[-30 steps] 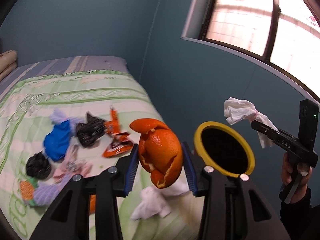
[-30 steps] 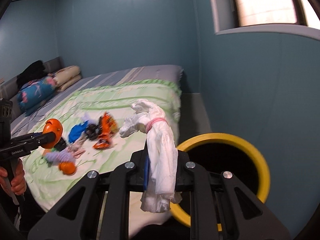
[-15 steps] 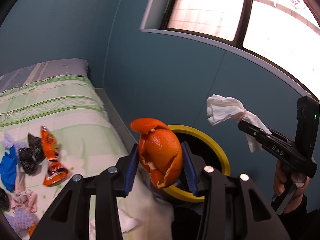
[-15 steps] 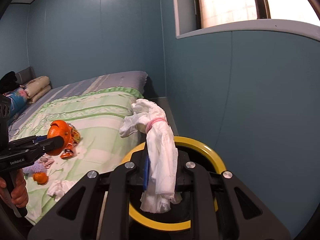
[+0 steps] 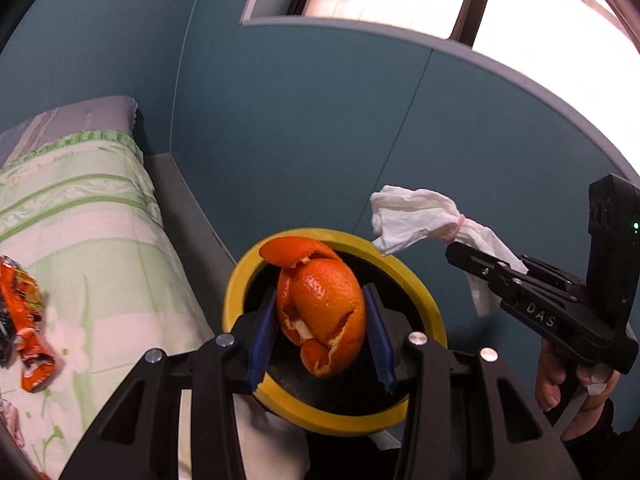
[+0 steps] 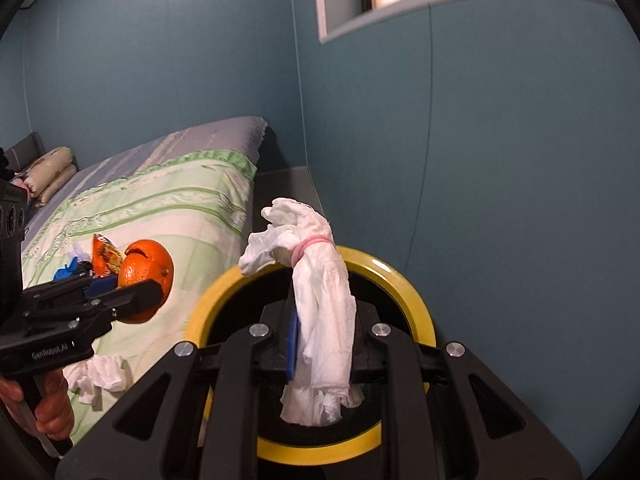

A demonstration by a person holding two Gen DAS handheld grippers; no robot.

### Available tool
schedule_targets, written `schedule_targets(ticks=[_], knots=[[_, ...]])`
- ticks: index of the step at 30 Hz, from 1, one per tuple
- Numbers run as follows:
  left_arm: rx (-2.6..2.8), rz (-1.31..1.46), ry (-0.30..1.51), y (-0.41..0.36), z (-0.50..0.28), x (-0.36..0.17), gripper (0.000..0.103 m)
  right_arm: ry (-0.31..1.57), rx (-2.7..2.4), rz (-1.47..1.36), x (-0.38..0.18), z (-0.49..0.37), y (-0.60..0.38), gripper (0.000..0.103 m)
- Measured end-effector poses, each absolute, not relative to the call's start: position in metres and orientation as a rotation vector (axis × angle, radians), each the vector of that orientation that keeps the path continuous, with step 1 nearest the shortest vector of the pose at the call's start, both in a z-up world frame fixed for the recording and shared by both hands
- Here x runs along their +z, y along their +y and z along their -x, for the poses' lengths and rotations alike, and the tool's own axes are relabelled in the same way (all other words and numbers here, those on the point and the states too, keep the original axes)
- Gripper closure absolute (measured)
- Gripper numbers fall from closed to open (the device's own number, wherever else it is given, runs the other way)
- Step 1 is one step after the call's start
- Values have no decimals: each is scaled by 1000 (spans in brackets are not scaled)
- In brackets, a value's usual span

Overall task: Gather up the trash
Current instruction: 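Carry the orange peel and white tissues over the yellow-rimmed bin with both tools, then open both tools to drop the peel and tissues into the bin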

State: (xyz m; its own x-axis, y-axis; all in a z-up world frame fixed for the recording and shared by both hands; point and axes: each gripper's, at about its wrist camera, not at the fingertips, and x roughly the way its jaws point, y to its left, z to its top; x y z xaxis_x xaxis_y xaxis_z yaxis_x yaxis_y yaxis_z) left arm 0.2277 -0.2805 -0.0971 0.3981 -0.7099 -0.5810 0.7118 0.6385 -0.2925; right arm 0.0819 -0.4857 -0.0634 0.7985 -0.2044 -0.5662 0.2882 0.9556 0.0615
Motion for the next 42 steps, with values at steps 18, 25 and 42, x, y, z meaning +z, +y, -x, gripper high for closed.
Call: schedule_targets(ticks=[18,25,42], knots=[[-889,38,824,-308,-259,-139,44,702,-319,-230,-113,-114,-517,68],[-861,43,808,-298,-259,-133,41,686,-344,-269,-111,-113,-524,62],[-696,104,638,-184,-239,-67,26,490,-239,-144,-48,-75,-457,51]])
